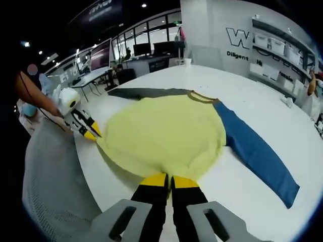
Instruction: Fold the garment on the visible template until the final outline fits inside the template.
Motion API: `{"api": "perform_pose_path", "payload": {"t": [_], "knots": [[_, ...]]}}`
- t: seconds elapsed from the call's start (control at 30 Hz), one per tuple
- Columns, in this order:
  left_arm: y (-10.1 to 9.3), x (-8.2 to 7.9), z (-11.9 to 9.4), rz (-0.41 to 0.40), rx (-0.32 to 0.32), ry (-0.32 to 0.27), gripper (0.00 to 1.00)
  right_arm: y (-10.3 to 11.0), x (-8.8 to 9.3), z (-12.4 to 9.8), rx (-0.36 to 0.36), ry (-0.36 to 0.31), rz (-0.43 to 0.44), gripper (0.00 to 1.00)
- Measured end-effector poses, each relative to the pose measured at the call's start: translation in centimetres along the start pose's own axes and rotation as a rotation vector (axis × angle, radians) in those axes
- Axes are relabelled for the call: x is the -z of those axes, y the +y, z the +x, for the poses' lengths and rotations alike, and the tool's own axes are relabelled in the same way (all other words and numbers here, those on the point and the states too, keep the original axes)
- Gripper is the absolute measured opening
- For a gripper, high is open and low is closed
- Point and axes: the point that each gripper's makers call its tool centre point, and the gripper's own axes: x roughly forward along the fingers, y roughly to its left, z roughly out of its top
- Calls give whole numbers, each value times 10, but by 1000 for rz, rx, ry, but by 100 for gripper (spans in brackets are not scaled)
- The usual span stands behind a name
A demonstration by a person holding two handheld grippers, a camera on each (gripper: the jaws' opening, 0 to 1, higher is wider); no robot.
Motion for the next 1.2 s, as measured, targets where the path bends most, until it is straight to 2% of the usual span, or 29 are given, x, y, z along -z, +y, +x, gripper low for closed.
{"api": "perform_pose_path", "payload": {"t": [0.2,0.3,0.5,0.53,0.57,0.83,0.97,1.03,1.1,1.2], "knots": [[6,-6,-17,57,27,3,9,1,2,0,-4,5,7,0],[16,-12,-28,63,35,2,9,2,1,0,-4,4,3,0],[25,-29,-45,22,72,-17,8,1,-1,0,1,2,4,0],[24,-30,-47,11,86,-18,8,0,-1,0,2,2,4,0],[16,-32,-48,-5,132,-21,8,-1,0,-1,5,6,1,0],[-4,-31,-47,-14,224,11,8,-3,7,-1,11,24,8,0],[-7,-20,-38,25,226,42,8,-1,9,0,6,30,7,0],[-7,-19,-34,48,211,39,9,0,9,0,5,32,3,0],[-7,-20,-31,75,206,16,13,0,10,1,8,37,1,0],[-8,-11,-27,67,197,25,24,-3,11,1,13,36,11,0]]}}
